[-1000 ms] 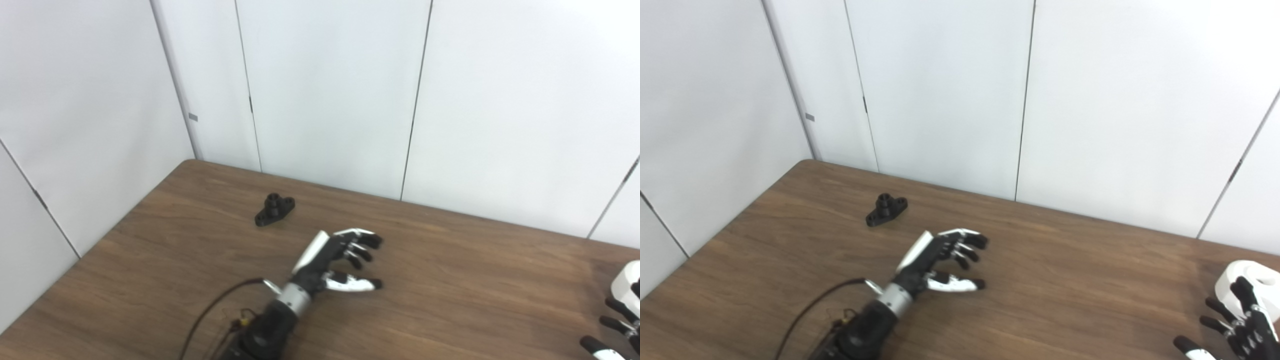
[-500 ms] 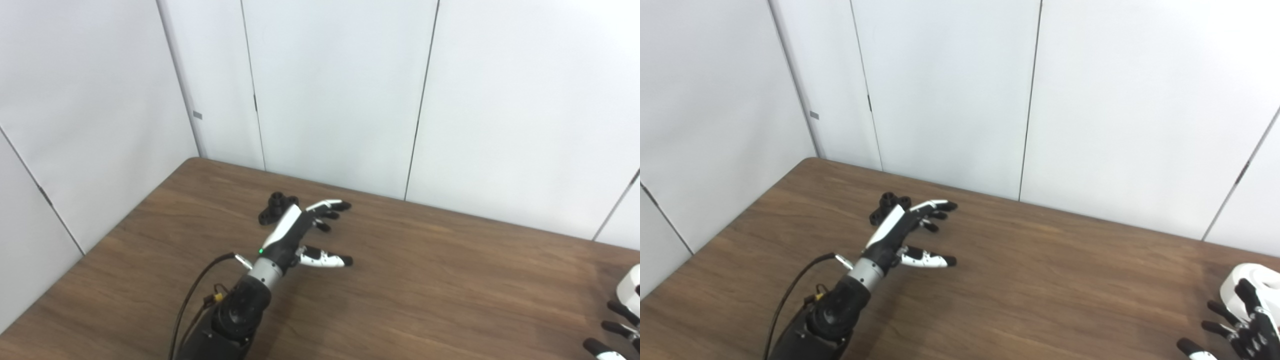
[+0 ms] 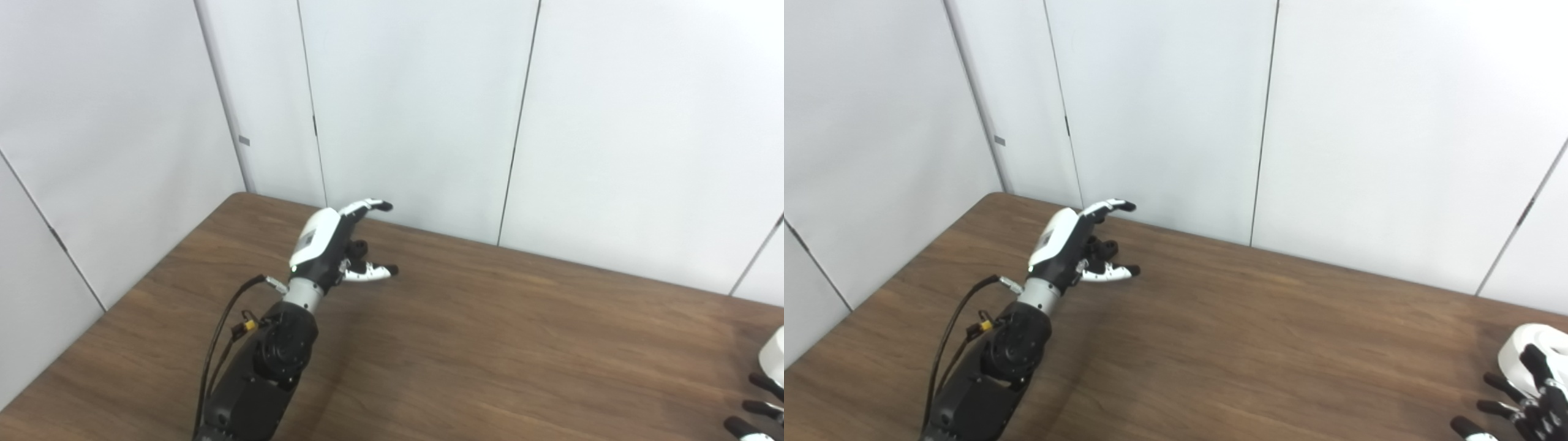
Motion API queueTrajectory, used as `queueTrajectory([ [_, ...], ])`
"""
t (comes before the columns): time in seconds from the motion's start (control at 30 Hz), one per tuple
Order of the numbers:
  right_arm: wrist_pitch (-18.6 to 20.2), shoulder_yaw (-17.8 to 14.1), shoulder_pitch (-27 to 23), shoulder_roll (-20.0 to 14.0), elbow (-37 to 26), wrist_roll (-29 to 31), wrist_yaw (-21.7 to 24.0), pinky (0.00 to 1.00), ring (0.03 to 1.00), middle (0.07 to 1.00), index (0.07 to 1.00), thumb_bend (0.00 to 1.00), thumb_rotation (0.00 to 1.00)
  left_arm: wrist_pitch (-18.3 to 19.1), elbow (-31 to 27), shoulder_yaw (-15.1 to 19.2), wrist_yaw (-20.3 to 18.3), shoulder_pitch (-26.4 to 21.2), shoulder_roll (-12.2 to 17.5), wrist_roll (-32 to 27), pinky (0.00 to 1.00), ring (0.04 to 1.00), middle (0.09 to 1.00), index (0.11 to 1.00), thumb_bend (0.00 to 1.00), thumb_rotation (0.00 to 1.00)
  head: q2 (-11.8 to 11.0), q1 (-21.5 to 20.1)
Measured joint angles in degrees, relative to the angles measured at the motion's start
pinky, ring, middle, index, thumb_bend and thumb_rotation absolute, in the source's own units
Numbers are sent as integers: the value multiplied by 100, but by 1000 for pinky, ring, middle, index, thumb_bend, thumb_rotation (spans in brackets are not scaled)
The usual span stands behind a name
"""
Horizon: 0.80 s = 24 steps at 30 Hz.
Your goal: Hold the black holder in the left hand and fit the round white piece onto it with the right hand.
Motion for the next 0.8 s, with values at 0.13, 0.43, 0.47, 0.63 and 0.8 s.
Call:
queueTrajectory([
  [0.13,-4,-1,1,-4,6,1,10,603,771,953,933,759,207,72,139,84,291,-91,103,185,755,902,871,756,771,33,0,0],
  [0.43,-34,1,8,-15,2,-11,20,591,775,962,943,743,188,504,479,117,677,-160,184,456,842,1000,1000,907,903,215,9,9],
  [0.47,-34,0,11,-19,0,-9,23,590,775,962,942,745,187,575,528,114,715,-173,186,509,903,1000,1000,894,917,232,26,9],
  [0.63,-32,-1,18,-24,-13,-13,27,586,774,959,939,748,198,938,790,96,887,-280,217,705,998,1000,1000,837,984,277,61,9],
  [0.8,-33,-9,30,-28,-22,-1,31,590,776,963,941,740,187,1415,855,52,823,-354,295,729,1000,1000,1000,818,1000,383,62,9],
])
